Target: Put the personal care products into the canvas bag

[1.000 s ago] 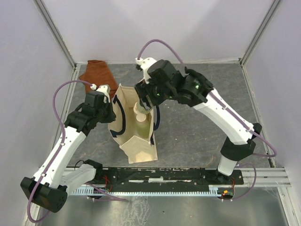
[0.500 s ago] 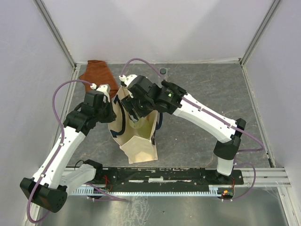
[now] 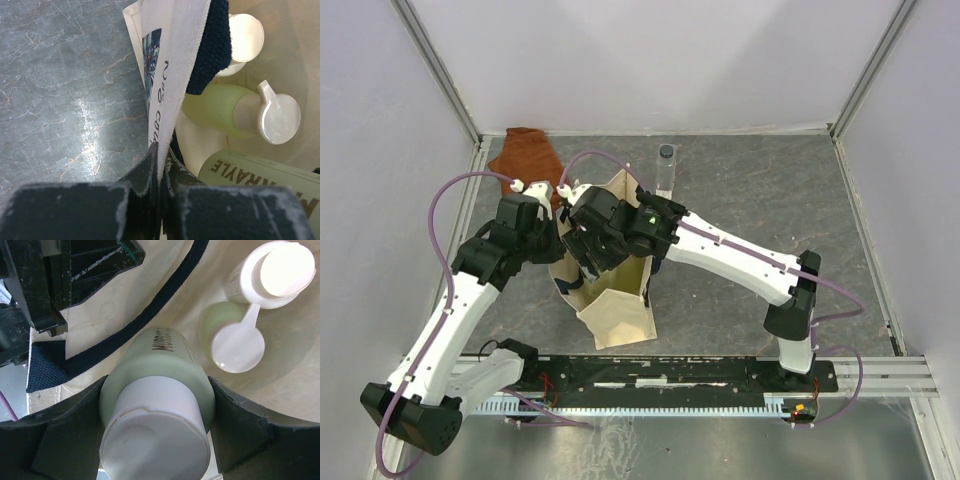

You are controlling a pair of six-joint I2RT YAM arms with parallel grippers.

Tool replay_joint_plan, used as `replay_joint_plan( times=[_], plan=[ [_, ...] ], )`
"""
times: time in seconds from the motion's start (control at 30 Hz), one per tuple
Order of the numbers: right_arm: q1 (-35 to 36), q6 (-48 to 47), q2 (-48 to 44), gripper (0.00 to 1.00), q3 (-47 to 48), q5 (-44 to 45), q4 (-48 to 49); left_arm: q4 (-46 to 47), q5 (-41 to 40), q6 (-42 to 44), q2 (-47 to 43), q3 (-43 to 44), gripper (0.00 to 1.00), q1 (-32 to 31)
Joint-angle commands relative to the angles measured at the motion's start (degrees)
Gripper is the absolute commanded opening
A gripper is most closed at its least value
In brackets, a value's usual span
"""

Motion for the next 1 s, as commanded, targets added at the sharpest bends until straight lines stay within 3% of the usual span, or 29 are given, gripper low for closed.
replay_joint_plan(
  times=[0.0,0.33,0.67,0.97],
  plan=[
    [0.63,2.05,-2.19,0.00,3.41,-0.26,3.32,2.32,0.05,2.53,-2.24,3.62,0.03,0.07],
    [1.92,5.49,0.92,0.00,-1.74,0.73,1.64,0.46,-1.17,2.65,-2.85,5.18,0.03,0.10],
    [1.96,10.42,0.74,0.00,-10.75,1.98,6.35,-0.79,-3.03,2.50,-3.52,5.34,0.03,0.08],
    [1.98,11.04,5.20,0.00,-12.04,0.31,7.65,-0.26,-2.85,2.49,-3.45,4.60,0.03,0.06]
  ],
)
